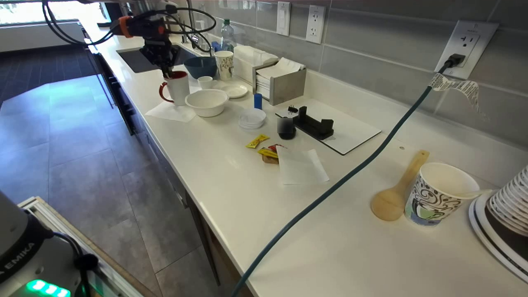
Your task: Move the object from the cup to the bowl
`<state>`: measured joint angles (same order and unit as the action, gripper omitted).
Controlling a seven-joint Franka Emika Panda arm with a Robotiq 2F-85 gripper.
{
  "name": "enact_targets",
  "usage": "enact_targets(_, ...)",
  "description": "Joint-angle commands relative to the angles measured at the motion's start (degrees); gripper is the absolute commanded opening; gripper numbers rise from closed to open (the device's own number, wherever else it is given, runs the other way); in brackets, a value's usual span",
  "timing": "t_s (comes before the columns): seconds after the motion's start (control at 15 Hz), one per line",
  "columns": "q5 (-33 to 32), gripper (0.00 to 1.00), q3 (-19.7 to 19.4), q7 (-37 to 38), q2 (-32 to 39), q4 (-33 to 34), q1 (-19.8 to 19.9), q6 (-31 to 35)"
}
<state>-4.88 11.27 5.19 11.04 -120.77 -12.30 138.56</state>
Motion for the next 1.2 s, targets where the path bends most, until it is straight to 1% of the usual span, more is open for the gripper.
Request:
enact_targets(0.0, -1.7, 0.08, -0.5, 1.4, 1.1, 2.2, -0.9, -2.0)
enact_targets(0.07, -1.8, 0.03, -0.5, 1.5, 1.0, 2.3, -1.0, -2.2)
enact_targets(0.13, -1.9, 0.04, -0.5, 1.5, 0.9, 2.3, -1.0, -2.4)
enact_targets(0.67, -1.6, 0.03, 0.0, 1.3, -1.7, 3.0, -1.6, -5.6)
enact_targets(1.0, -0.8, 0.03, 0.5, 1.0, -7.1, 1.0, -1.6, -6.2)
enact_targets(1.13, 0.9, 0.03, 1.0, -1.7, -9.9, -0.2, -1.2, -7.1)
